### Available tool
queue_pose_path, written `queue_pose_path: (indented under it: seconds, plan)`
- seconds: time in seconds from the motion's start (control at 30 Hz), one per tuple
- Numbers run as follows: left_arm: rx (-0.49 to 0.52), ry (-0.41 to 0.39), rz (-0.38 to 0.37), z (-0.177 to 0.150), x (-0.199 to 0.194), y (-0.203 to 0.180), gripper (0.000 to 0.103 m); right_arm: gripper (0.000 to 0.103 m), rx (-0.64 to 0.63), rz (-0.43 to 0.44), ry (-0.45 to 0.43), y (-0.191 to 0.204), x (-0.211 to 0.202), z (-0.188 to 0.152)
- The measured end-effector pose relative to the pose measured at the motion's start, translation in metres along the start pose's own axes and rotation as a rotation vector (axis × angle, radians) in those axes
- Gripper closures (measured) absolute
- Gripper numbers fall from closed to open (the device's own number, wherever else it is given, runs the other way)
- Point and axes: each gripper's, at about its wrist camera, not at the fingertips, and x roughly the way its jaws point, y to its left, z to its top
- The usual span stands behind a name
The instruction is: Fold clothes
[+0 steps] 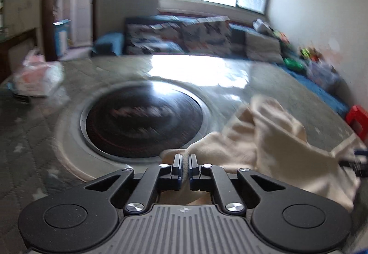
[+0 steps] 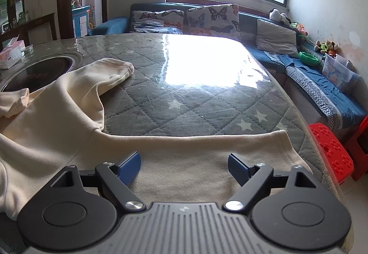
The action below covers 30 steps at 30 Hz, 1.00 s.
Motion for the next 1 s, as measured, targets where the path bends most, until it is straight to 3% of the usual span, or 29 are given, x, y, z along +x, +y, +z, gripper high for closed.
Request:
queue_pose_path:
  seconds: [0.13,0.27,0.5,0.67,0.77,0.87,1.0]
  plan:
    - [-0.147,-0.104,0.115,0.014,-0.016,0.038,0.097,0.018,-0.003,-0.001,0.001,0.0,0.0,0.001]
    - [-0.26,-0.157,0.293,0.013,-0.028,0.078,0.097,0.017,-0.004,-0.001,0.001,0.0,0.0,0.001]
    - [-0.279,-0.051,0.519,-0.02,-0.032,0.112,0.095,0.017,-0.008,-0.003,0.004,0.001,0.001,0.002]
    - [-0.275,-0.027,0.476,-0.024,-0.034,0.108,0.093,0.016,-0.025,-0.01,0.006,0.004,0.001,0.003]
    - [-0.233,-0.033,0.401,-0.018,-0.031,0.093,0.093,0.016,-0.031,-0.013,0.008,0.005,0.002,0.004]
    - [-0.145,-0.004,0.322,-0.009,-0.016,0.074,0.093,0.016,-0.034,-0.015,0.009,0.006,0.002,0.004]
    - [-0.122,0.067,0.296,0.002,0.016,0.074,0.093,0.016,-0.034,-0.013,0.011,0.005,0.002,0.004]
